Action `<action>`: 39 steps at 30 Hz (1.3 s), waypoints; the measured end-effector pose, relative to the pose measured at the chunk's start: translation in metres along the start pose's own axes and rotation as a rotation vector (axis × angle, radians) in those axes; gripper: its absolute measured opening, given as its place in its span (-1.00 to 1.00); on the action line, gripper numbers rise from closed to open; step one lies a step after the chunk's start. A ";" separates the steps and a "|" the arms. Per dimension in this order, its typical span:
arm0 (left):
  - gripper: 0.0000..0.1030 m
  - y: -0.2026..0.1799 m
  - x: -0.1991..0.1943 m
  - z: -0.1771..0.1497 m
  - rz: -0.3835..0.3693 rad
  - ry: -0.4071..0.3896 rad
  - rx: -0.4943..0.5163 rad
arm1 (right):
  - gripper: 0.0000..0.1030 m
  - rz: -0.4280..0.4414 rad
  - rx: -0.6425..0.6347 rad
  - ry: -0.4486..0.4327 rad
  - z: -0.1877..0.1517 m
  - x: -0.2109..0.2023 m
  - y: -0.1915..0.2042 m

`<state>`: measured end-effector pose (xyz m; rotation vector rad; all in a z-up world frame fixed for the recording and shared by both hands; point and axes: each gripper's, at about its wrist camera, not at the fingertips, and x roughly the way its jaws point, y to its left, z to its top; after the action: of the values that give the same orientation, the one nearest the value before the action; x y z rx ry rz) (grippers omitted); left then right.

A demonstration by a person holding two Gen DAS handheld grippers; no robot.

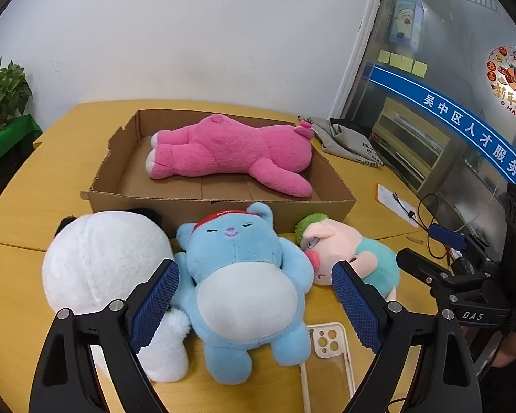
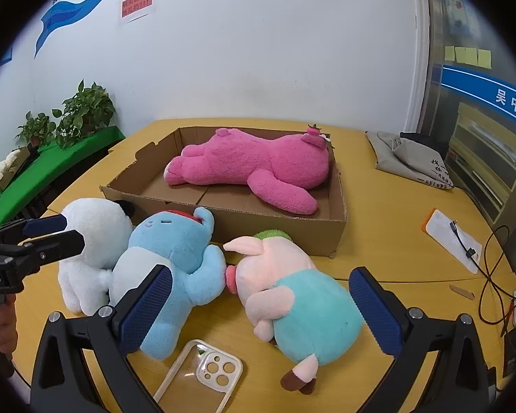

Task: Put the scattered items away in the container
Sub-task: 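Close both grippers on the pink-and-teal pig plush and lift it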

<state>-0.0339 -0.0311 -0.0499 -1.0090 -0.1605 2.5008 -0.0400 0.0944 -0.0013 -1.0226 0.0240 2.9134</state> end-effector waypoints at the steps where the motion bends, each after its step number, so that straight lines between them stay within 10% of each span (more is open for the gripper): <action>1: 0.81 -0.002 0.003 0.001 -0.017 0.011 0.002 | 1.00 0.004 -0.003 -0.002 -0.001 0.001 -0.003; 11: 0.81 -0.027 0.055 0.014 -0.149 0.136 0.021 | 0.95 -0.022 -0.073 0.196 -0.044 0.081 -0.036; 17: 0.81 -0.033 0.084 0.014 -0.172 0.197 0.020 | 0.69 -0.032 -0.087 0.164 -0.057 0.085 -0.045; 26: 0.81 -0.026 0.093 0.013 -0.171 0.208 -0.006 | 0.20 0.084 0.049 0.107 -0.062 0.073 -0.069; 28: 0.81 -0.025 0.091 0.015 -0.181 0.200 -0.001 | -0.19 0.133 0.108 0.072 -0.061 0.066 -0.078; 32: 0.81 -0.016 0.087 0.018 -0.187 0.177 -0.018 | -0.04 0.198 0.133 0.102 -0.061 0.067 -0.082; 36: 0.81 -0.016 0.097 0.024 -0.220 0.204 -0.031 | 0.58 0.207 0.173 0.156 -0.057 0.077 -0.089; 39: 0.81 -0.033 0.122 0.039 -0.338 0.253 -0.022 | 0.63 0.216 0.085 0.230 -0.055 0.093 -0.080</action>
<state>-0.1268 0.0539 -0.0899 -1.1873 -0.2576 2.0547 -0.0731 0.1770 -0.1023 -1.4150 0.2816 2.9289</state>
